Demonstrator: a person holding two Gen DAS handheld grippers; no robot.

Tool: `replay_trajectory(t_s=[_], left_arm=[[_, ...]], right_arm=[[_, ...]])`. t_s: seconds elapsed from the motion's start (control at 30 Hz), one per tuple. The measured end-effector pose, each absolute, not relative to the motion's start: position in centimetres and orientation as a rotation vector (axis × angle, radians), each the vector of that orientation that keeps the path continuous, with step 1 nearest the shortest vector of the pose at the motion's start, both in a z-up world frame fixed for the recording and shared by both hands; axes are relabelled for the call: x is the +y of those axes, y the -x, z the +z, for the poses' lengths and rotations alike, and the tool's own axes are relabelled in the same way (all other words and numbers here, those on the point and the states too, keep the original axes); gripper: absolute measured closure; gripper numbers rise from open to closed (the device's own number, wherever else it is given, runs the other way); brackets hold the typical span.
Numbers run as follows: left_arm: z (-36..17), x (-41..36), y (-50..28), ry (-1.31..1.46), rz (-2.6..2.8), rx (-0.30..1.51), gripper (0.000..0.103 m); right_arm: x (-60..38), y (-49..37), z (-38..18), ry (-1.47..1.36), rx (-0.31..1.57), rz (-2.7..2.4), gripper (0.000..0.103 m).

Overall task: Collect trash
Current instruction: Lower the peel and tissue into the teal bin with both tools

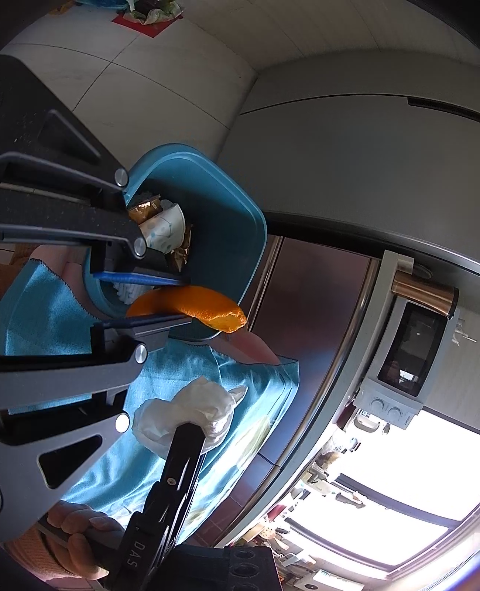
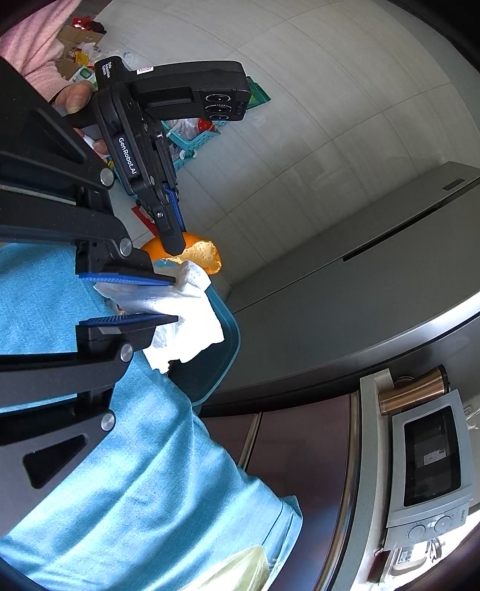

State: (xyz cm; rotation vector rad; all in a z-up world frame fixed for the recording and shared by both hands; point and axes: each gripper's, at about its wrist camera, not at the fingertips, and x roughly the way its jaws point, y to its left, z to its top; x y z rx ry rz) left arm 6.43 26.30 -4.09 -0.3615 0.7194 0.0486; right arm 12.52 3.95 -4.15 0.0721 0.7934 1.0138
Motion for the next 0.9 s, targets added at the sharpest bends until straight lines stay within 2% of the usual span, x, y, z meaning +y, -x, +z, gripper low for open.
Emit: replay_trajectory(t_s=[0.9], left_arm=[[-5.8, 26.8, -7.8, 0.380, 0.082, 0.745, 0.088]], right_arm=[[7.3, -14.2, -5.6, -0.029, 0.854, 1.001, 0.090]])
